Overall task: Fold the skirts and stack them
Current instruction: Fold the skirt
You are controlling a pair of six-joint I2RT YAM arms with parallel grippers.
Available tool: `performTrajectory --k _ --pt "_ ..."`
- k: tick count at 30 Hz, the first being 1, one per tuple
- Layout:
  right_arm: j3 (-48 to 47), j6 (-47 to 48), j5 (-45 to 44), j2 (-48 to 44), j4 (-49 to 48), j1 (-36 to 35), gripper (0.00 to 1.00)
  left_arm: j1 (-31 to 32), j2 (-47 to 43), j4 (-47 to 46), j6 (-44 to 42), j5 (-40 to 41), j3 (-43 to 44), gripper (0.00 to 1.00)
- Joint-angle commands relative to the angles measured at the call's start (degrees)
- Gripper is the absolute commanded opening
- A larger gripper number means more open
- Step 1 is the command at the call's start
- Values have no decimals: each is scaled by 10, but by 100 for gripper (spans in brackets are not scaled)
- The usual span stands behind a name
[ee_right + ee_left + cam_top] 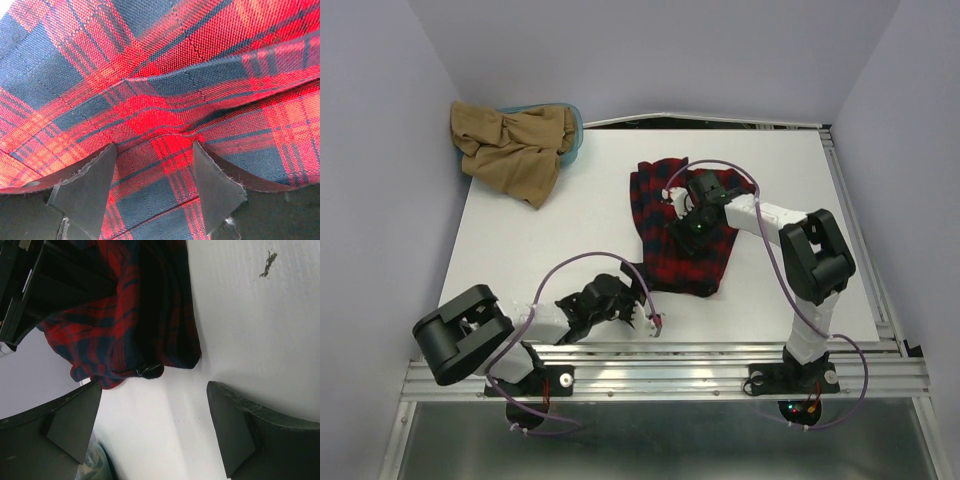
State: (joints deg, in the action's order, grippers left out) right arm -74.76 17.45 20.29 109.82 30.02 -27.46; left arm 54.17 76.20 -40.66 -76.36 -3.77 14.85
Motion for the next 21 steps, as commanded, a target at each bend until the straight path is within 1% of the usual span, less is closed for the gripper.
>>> performTrajectory --k 1,7,15,19,21 --pt "-3 -21 7 25 10 -1 68 0 25 -80 -26 -33 12 99" --pt "-10 -31 7 47 9 -1 67 8 72 -79 -34 -53 42 99" --pt "-16 -45 13 70 9 -1 67 26 81 -59 1 -91 76 99" --pt "-17 -50 25 72 8 -1 67 35 113 -57 45 -71 106 98" --pt "-15 -51 31 71 8 -1 66 36 131 -55 65 -56 121 95"
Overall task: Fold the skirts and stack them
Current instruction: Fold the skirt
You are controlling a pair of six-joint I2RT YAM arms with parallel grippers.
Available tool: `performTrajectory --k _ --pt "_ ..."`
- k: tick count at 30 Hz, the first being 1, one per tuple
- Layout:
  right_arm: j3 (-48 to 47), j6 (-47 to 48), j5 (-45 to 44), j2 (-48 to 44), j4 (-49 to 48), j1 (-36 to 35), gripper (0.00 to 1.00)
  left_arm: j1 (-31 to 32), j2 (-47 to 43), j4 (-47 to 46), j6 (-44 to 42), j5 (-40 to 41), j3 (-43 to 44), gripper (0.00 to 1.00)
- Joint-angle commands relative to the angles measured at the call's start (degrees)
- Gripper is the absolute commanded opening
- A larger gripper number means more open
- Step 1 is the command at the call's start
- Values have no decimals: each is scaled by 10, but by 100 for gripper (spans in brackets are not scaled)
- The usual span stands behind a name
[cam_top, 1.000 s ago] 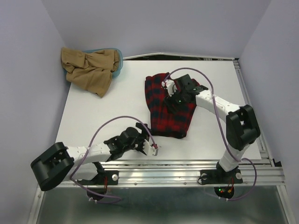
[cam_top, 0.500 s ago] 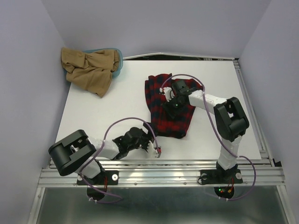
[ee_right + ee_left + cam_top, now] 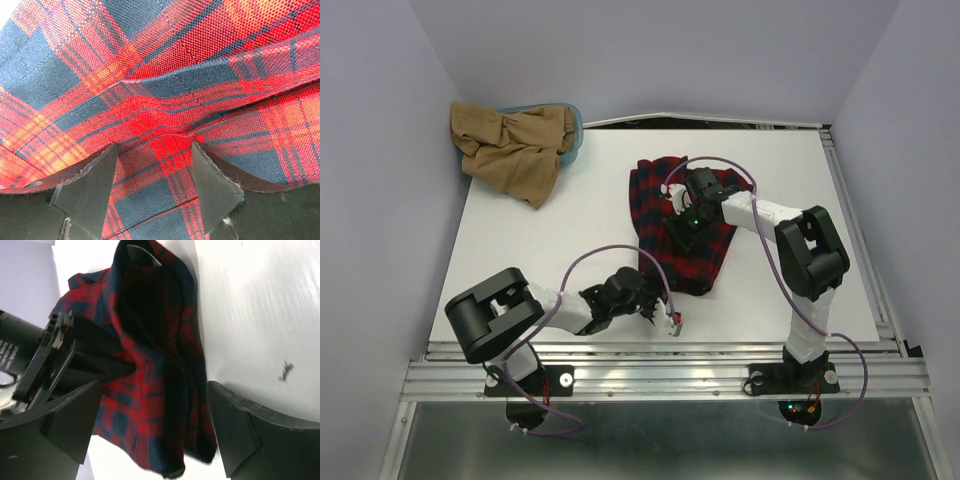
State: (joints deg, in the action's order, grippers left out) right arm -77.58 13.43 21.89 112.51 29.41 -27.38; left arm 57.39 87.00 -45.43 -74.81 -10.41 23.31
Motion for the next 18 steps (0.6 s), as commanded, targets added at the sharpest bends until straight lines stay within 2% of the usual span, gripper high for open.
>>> performTrajectory --k 1,6,8,12,15,17,18 --pt "13 -10 20 42 14 -2 66 4 40 -7 54 27 50 94" --pt "21 -6 32 41 16 -2 66 1 80 -7 67 67 79 89" --pt "23 -5 33 40 15 -2 66 -1 79 -5 71 66 80 87" --pt "30 -5 39 39 15 -2 66 -1 62 15 77 46 80 78" --pt "32 -2 44 34 17 -2 65 -1 43 54 93 25 89 55" --pt "32 -2 46 32 17 -2 66 -1 28 101 108 15 107 49" --pt "32 -2 47 30 16 -2 66 -2 24 118 123 6 115 42"
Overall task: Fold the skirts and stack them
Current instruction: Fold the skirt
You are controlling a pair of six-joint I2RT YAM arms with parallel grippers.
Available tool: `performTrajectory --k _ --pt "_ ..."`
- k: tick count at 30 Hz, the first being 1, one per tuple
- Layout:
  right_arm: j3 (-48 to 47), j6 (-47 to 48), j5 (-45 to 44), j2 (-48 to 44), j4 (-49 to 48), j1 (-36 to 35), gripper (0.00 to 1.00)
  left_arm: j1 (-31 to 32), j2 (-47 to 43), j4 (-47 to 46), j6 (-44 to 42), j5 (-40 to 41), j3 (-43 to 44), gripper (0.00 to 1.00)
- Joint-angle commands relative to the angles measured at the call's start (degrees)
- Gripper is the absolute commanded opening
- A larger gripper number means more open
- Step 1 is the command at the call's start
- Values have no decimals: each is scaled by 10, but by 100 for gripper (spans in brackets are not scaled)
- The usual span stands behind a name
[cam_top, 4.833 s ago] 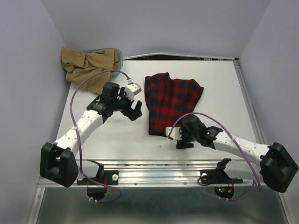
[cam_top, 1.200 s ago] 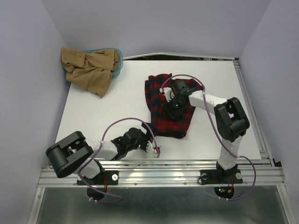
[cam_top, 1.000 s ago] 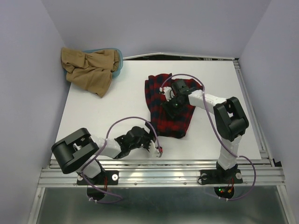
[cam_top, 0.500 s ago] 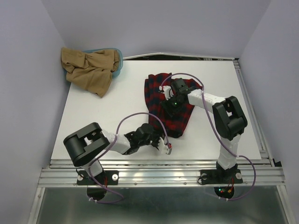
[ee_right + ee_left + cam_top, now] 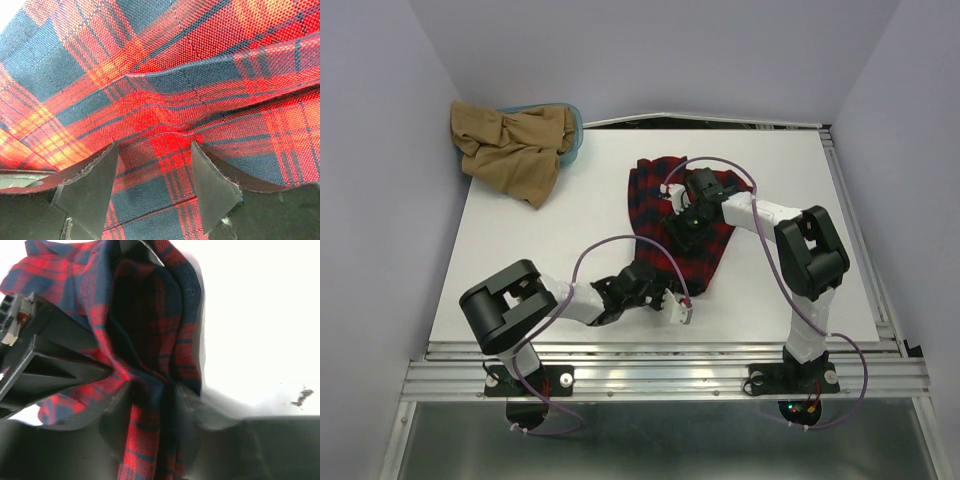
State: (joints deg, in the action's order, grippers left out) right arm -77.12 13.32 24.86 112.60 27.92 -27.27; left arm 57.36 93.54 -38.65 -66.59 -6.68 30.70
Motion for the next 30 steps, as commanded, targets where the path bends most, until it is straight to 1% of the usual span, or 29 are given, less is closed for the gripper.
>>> performTrajectory --k 1,2,3,4,5,6,7,8,9,12,13,14,15,18,22,28,30 --pt "27 -2 19 27 32 -3 65 -1 -49 89 48 -36 58 39" --pt "25 -1 19 26 32 -3 66 -2 -53 112 55 -40 68 35" --pt "24 -2 20 26 34 -3 66 -2 -56 136 70 -45 80 27" --pt "22 -2 22 26 34 -3 66 -3 -58 162 76 -57 105 22" --pt "22 -2 23 25 33 -3 66 -7 -57 211 83 -64 117 20" --pt "20 -1 23 25 34 -3 66 -8 -56 230 101 -70 128 24" --pt "20 -3 23 25 34 -3 66 -8 -53 261 109 -75 145 33" --pt "19 -2 21 25 33 -3 65 -8 -53 271 116 -75 150 40" --pt "20 -1 20 25 34 -3 66 -11 -58 277 122 -76 149 52" --pt "22 2 19 27 34 -3 66 -12 -72 286 110 -64 133 66" --pt "23 3 18 28 35 -3 66 -11 -78 287 106 -46 128 71" --pt "23 5 18 29 35 -3 65 -11 -80 298 92 -37 122 72" --pt "23 6 16 31 36 -3 65 -12 -81 307 83 -25 121 92" --pt "22 11 16 39 41 -3 65 -14 -100 351 40 -22 105 95" --pt "21 14 14 45 44 -3 65 -15 -118 374 -3 -12 86 96" --pt "12 14 11 55 54 -3 65 -16 -121 344 -56 28 37 97" --pt "8 12 14 60 56 -3 64 -16 -109 329 -57 34 31 97"
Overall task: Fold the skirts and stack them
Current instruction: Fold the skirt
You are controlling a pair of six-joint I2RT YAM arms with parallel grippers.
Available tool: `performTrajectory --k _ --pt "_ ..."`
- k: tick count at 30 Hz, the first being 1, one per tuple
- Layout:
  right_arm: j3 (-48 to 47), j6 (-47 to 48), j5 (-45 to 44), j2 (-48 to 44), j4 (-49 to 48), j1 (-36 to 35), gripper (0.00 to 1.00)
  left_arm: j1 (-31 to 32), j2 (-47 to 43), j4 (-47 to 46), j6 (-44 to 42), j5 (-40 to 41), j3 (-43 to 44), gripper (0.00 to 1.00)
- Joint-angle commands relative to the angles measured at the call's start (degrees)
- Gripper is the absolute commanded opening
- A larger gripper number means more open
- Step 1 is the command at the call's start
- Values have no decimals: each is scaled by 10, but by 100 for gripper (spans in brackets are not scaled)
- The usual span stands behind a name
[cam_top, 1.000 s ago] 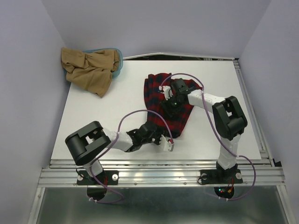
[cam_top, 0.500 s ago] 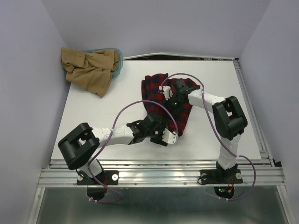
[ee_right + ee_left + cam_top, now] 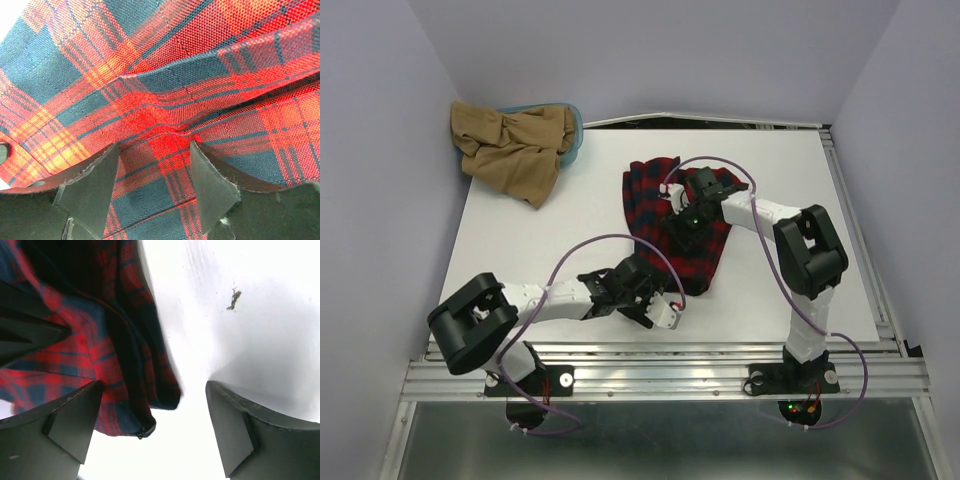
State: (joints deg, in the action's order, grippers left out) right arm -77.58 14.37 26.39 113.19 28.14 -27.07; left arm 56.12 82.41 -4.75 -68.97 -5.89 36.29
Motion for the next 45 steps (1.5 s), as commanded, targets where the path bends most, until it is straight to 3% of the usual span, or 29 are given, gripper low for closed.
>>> performTrajectory --k 1,6,12,16,23,28,39,45 --pt "12 0 1 55 54 -5 64 -3 21 -25 -26 32 -19 97" --pt "12 -2 16 62 60 -5 63 -6 88 -61 -2 39 13 97" --pt "13 6 19 64 68 -5 61 -27 140 -45 9 12 62 81" --pt "13 5 21 64 68 -5 61 -36 132 -17 21 -13 79 59" --pt "6 -1 24 63 67 -5 61 -36 96 80 36 -37 112 30" --pt "-41 -26 20 40 68 16 71 -36 85 187 63 -73 162 0" --pt "-186 -46 36 11 71 92 91 -36 60 353 216 -141 257 0" --pt "-268 -55 14 59 72 112 93 -36 32 391 282 -173 270 0"
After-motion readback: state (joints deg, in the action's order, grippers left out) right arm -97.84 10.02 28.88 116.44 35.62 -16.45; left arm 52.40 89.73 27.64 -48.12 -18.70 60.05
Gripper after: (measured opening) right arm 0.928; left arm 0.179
